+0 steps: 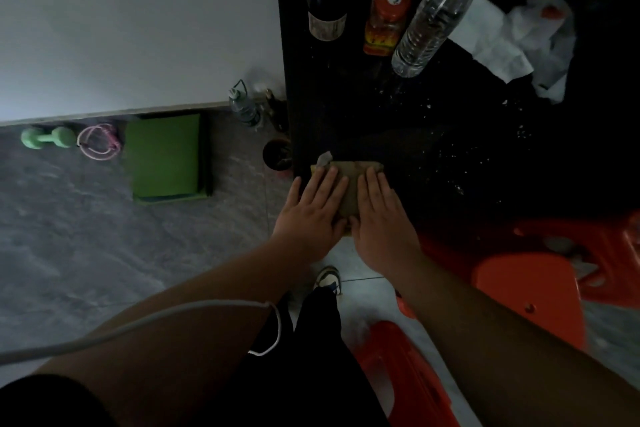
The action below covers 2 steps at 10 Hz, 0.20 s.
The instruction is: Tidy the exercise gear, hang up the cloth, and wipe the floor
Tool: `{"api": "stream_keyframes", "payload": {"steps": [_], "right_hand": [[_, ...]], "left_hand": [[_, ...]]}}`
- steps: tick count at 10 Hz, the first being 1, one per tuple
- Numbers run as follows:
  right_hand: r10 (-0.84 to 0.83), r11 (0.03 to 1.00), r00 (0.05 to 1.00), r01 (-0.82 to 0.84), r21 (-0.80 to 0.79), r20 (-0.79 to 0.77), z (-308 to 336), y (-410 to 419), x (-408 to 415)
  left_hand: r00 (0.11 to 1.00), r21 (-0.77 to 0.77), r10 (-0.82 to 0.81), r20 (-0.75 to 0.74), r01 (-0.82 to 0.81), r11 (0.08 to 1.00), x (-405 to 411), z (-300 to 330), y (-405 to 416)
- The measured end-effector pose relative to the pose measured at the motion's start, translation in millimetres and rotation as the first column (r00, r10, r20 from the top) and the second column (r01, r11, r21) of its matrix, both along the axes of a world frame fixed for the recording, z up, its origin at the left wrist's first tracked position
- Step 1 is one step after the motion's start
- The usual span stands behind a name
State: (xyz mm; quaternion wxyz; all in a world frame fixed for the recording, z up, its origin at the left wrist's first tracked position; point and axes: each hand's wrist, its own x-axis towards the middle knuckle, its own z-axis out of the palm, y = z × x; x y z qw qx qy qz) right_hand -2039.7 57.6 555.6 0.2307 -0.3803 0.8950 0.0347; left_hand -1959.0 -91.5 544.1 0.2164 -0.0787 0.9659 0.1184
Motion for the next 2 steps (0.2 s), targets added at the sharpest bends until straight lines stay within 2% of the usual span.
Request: {"api": "stream_keyframes", "payload": {"steps": [1, 2], "right_hand": [[-0.006, 0.999, 1.0, 0.005, 0.049, 0.022, 14, -9, -6], [-0.016, 1.0, 1.0, 0.016, -0.003, 0.01, 38, -17, -7]], "left_hand": [[1.0, -0.013, -0.012, 0.01, 0.012, 1.0, -8, 14, -2], [0.995, 0.01, 0.08, -0.051, -0.08, 0.997, -3, 37, -10]]}}
